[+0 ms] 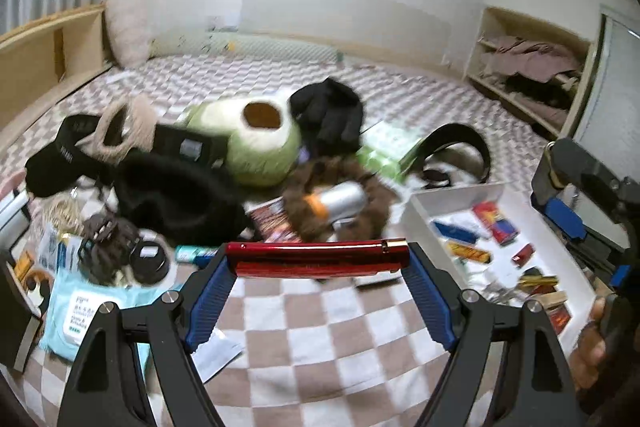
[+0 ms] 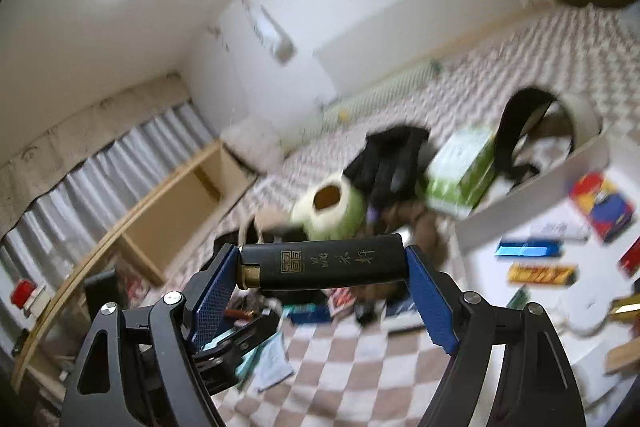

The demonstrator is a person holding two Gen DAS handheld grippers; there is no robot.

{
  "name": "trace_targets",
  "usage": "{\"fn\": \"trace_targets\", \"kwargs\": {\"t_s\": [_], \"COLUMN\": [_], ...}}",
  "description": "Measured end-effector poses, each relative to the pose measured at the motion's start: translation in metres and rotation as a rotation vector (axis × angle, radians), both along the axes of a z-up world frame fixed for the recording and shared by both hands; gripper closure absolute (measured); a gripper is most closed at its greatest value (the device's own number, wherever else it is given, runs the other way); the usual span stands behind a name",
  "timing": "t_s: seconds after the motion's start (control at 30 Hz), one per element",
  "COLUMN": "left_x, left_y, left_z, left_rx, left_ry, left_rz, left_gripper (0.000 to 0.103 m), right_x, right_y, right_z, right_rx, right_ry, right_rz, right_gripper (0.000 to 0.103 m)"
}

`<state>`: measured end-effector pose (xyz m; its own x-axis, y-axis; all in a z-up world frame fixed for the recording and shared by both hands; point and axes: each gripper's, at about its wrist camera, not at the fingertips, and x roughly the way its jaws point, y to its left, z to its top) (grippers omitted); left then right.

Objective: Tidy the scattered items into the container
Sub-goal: 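Carry the black case and red lighter over the white tray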

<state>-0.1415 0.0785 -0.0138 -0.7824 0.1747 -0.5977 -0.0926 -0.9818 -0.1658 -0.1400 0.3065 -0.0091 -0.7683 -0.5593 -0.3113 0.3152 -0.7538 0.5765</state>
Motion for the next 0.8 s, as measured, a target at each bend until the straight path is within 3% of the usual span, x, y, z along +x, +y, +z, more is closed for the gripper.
{"fn": "trace_targets", "kwargs": {"t_s": [0.23,0.47,0.8], "left_x": [-0.004,-0.016,-0.035], "left_y": [0.042,0.091,0.152], "left_z": [0.021,0.024,0.015], "left_rx": [0.012,0.011,-0.012], "left_ry": [0.046,0.05,0.015], "left_rz": [-0.091,-0.192,-0.313], "left_gripper": [0.02,0.02,0.02], "right_x": [0.009,0.017,0.017], "right_y": [0.056,0.125,0.158], "right_z": [0.015,-0.001,-0.022], "right_rx": [-0.023,-0.102,-0.003], "right_ry": [0.057,0.015,-0.11], "right_rz": [-0.17,-0.342,-0.491], "right_gripper": [0.021,0.021,0.021]}}
